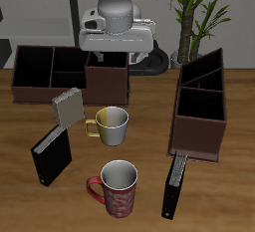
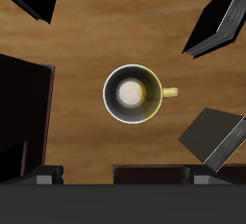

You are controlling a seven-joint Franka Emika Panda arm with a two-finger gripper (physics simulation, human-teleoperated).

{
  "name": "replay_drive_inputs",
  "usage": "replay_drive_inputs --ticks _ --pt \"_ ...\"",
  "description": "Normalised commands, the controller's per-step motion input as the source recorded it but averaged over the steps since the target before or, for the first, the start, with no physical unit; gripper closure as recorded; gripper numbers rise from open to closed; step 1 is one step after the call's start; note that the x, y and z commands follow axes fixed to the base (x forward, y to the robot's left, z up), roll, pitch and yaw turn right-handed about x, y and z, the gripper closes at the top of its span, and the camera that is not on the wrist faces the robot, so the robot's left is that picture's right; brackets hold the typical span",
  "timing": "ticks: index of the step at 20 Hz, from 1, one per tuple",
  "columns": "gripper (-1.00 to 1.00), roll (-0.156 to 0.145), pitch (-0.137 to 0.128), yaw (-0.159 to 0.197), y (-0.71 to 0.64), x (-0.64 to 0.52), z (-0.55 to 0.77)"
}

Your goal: Place the yellow book into the back desk caddy's right compartment and place the left black book into the back desk caddy's right compartment

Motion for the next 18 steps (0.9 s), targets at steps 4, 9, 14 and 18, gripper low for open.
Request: replay_drive_inputs --ticks 4,9,14,18 --pt "-1.0 0.034 -0.091 -0.057 -0.6 -0.12 0.01" --pt "-1.0 0.055 -0.082 -0.089 -0.57 -0.2 -0.17" --pt "-1.0 -0.004 -0.049 -0.034 -0.54 -0.17 -0.24" --pt "-1.0 -0.036 -0.045 -0.066 -0.53 -0.07 -0.18"
